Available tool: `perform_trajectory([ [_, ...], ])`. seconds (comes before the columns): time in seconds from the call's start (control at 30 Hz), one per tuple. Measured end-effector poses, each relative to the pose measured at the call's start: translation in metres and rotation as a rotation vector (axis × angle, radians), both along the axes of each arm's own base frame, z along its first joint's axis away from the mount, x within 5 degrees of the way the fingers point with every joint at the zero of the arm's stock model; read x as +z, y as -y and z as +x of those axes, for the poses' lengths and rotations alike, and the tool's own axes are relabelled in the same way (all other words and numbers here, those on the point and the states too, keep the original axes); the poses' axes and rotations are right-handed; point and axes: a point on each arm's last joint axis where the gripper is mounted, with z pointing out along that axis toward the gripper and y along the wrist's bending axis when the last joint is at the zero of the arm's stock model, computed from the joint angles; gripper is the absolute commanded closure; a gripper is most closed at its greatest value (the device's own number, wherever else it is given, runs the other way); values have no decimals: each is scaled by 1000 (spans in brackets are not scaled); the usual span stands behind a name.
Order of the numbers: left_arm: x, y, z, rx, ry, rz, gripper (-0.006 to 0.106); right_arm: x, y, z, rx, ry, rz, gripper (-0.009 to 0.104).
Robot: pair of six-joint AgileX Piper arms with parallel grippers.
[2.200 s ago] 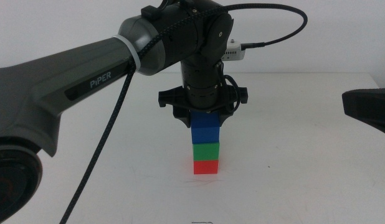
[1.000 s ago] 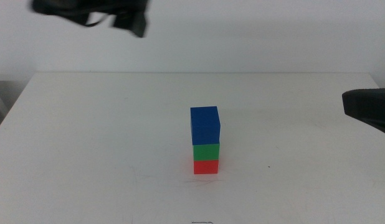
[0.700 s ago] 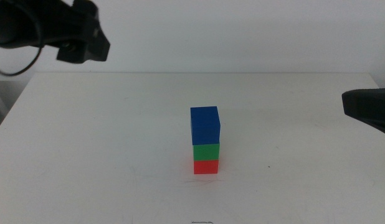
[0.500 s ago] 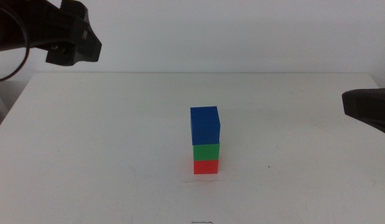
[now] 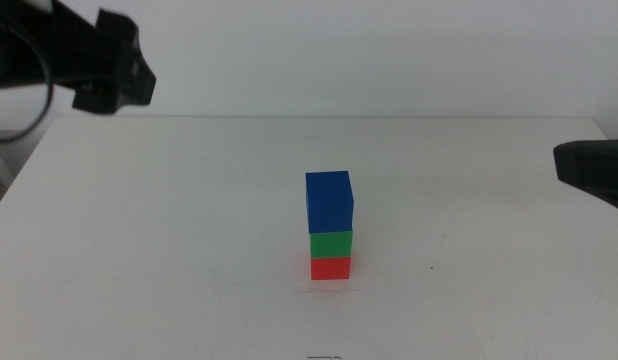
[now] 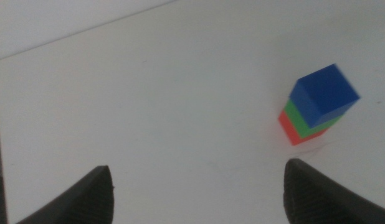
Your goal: Stack red cubes first, then green, then blue cubes in a specific spot.
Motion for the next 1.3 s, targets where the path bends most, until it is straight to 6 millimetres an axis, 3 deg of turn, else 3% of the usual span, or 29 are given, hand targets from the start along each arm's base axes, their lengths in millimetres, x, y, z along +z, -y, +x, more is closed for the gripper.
perform_trajectory([
  [0.27, -30, -11, -5, -9, 112, -2, 7, 1, 14, 9, -108, 44, -60, 4],
  [0.5, -62, -47, -10, 135, 294, -198, 7, -16, 45, 28, -355, 82, 34, 4],
  [0.63, -81, -73, -25, 256, 369, -216, 7, -40, 61, 27, -449, 154, 66, 4],
  [0.77, -104, -87, -47, 342, 418, -254, 7, -69, 69, 9, -480, 211, 89, 4],
  [1.07, -188, -87, -108, 393, 434, -432, 7, -156, 77, -39, -494, 230, 98, 4],
  [1.2, -229, -87, -122, 396, 422, -436, 7, -192, 82, -51, -539, 221, 88, 4],
  [1.3, -249, -88, -128, 394, 433, -439, 7, -214, 85, -57, -582, 216, 93, 4],
])
